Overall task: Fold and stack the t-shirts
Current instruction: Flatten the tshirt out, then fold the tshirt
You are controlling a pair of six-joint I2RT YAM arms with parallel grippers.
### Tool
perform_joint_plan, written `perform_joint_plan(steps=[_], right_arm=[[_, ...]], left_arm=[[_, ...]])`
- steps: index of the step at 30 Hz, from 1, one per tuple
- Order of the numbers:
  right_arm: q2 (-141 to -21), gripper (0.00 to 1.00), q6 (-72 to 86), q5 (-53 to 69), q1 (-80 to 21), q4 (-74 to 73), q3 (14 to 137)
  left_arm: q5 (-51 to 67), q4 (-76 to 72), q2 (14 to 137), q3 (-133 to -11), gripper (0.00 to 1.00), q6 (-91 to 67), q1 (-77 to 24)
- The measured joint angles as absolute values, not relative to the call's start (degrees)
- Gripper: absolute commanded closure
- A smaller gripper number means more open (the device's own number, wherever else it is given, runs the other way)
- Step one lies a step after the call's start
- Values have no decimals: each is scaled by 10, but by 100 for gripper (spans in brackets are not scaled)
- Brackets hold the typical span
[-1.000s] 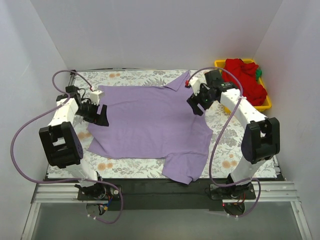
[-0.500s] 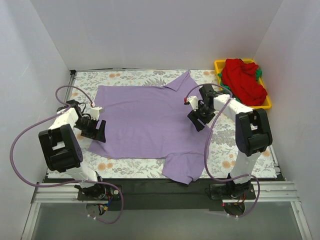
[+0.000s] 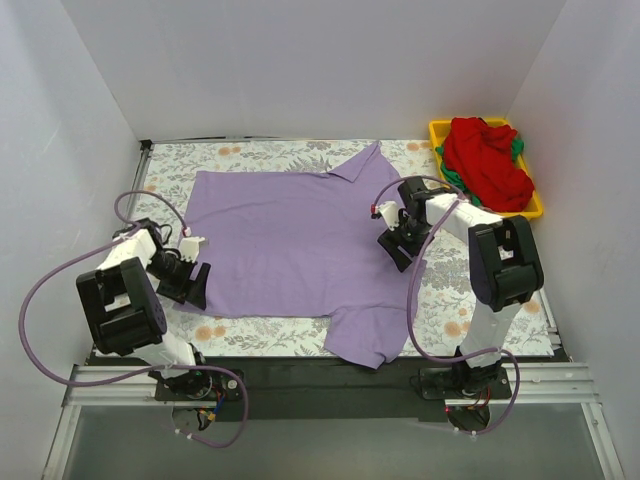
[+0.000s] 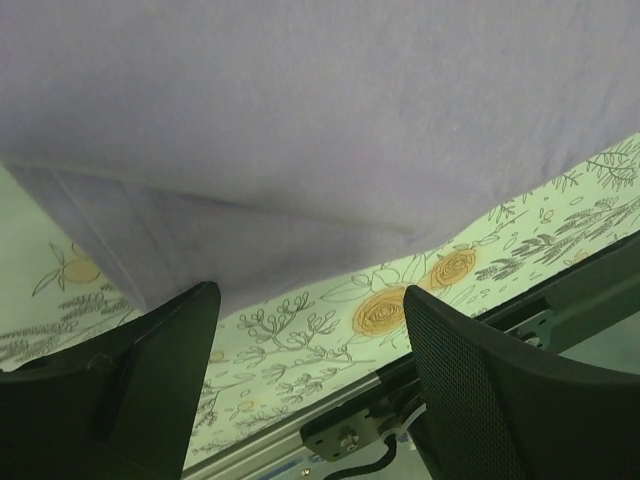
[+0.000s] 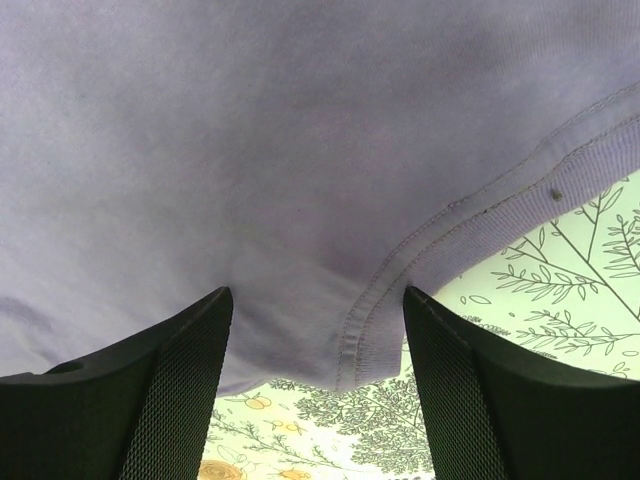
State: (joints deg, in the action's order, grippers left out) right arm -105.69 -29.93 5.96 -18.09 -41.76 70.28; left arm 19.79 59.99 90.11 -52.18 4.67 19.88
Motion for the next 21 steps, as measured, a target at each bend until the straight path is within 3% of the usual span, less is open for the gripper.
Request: perform_joint_plan(steps=[8,14,21], right_arm=[[-1010,19,-326,82,-181,-453,706],[-905,26,-397,106,-193,-513,717],[-764,33,-440,98,-362,-544,569]], left_arm=[[205,675,847,-597,21,92,212],[214,726,837,-622,22,131,213],[221,750,835,-601,25,156,213]])
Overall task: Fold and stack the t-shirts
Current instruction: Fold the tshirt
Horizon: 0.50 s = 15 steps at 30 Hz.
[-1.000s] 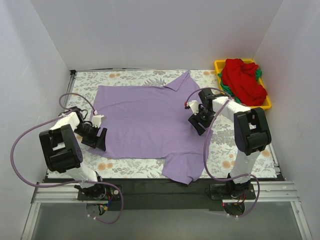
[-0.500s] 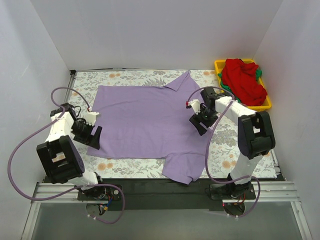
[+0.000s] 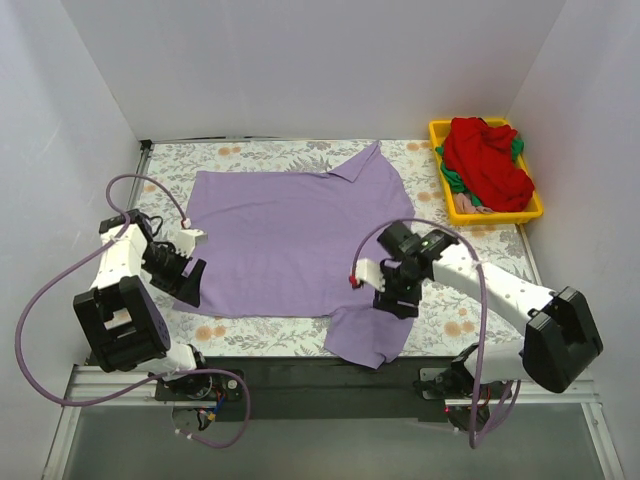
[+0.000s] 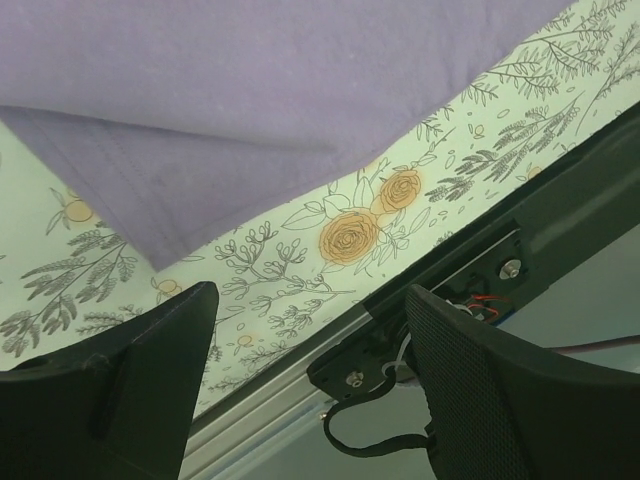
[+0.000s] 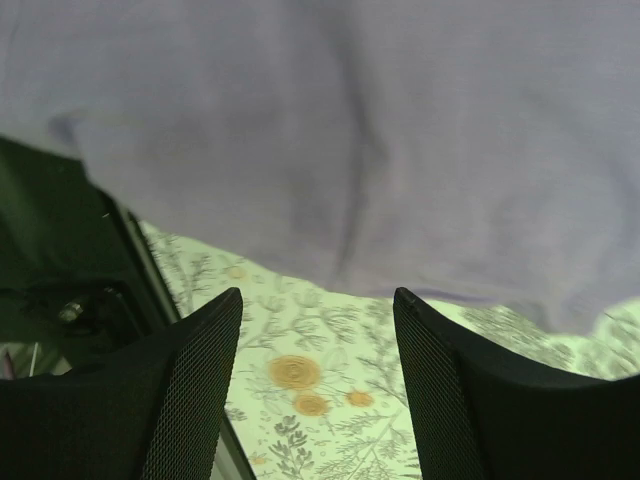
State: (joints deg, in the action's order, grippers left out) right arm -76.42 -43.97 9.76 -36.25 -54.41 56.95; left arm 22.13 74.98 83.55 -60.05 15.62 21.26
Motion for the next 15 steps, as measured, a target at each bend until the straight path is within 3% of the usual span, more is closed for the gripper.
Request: perform_joint_plan(steps=[4,15], right_arm=[[-765,32,-446,85,-434,-557,496],[-784,36,-425,37,-522,-489,443]], left_arm=[[222,748,834,-582,26,162,213],[225,717,808,-548,25,151,213]])
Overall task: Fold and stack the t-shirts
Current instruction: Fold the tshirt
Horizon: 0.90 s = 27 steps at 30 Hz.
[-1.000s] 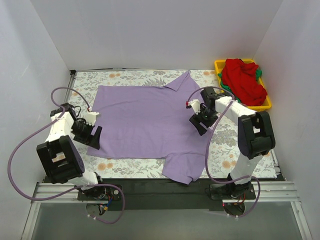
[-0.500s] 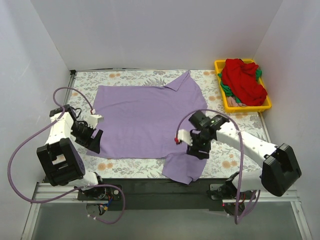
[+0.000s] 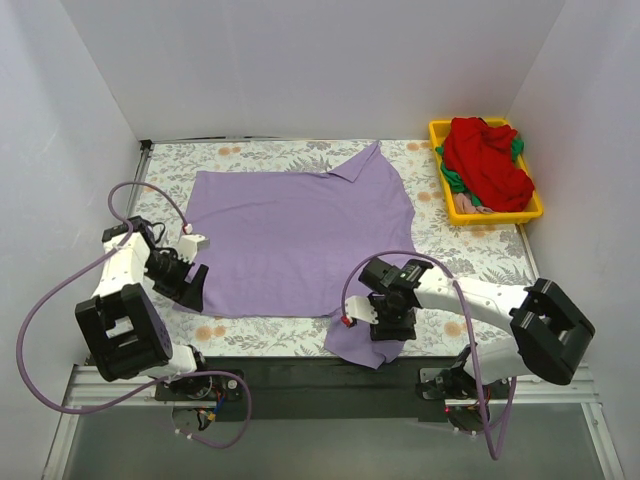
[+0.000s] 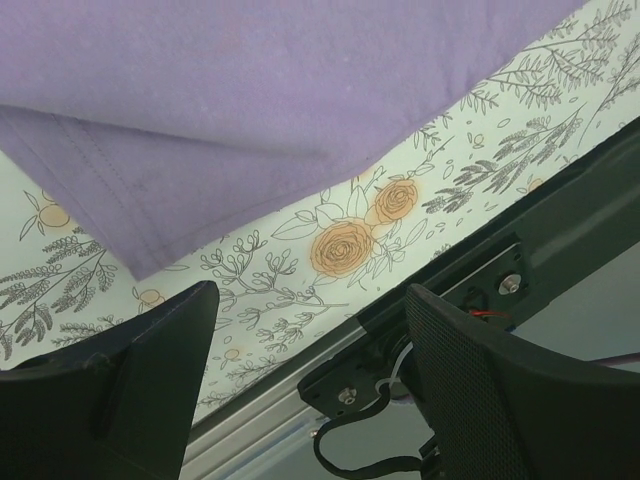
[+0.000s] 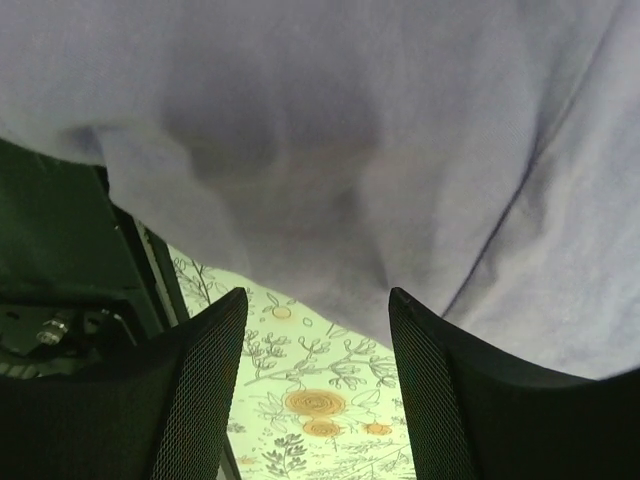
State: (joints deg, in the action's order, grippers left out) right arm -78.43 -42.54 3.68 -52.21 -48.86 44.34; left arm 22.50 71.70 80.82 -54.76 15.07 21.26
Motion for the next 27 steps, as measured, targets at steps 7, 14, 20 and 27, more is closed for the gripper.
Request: perform_joint_plan(steps=[7,14,20,27], right_arm=[[-790,57,-397,-17,-557,-434,400],[-783,99,-371,-49,-563,-423,391],[-780,99,-360,-50,-563,-423,391],[-780,99,-353,-48,-559,-423,393]], left_arm=[[254,719,811,-566,29,140,213],[289,735,777,-567,46,267,215],[284,763,764,-550,53,443,216],[248,744,800,-499,53,549,216]])
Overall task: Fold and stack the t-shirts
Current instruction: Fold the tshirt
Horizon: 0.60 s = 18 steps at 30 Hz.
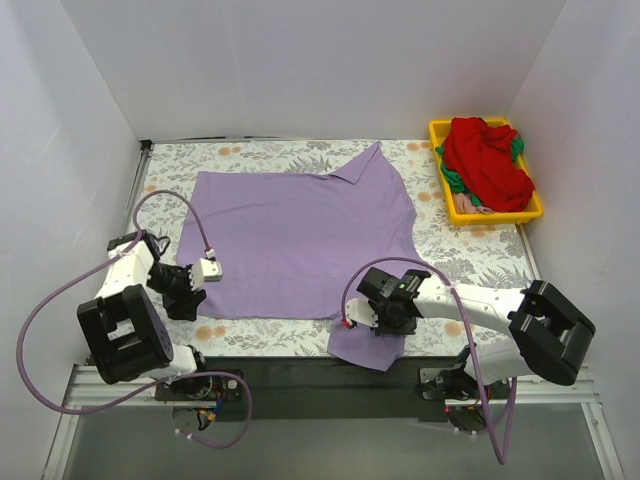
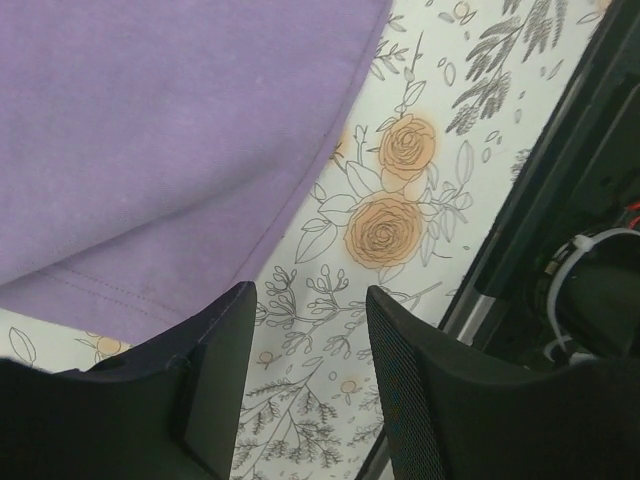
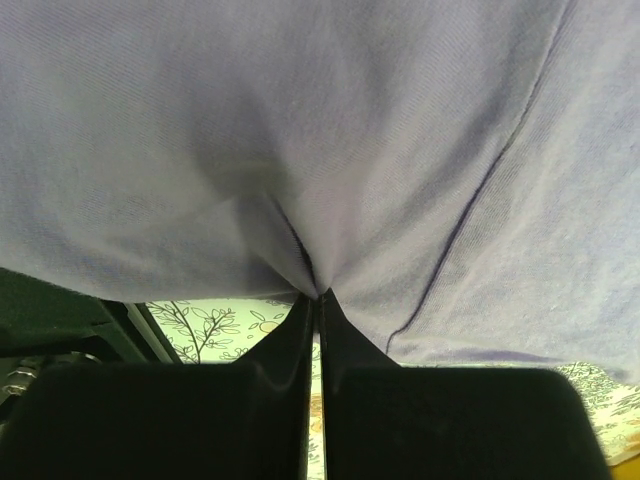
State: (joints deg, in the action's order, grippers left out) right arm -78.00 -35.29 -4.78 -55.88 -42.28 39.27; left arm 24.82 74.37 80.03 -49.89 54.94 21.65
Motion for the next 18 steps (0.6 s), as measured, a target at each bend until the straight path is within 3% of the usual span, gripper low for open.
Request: perform_joint_plan(steps=[9,18], right_arm=[[-780,99,-348,-41,-550,-422,396],[-780,99,-348,-39,-545,-422,396]], left_arm=[[204,630,753,-399,55,622,216],[198,550,749,-375,60,645,216]])
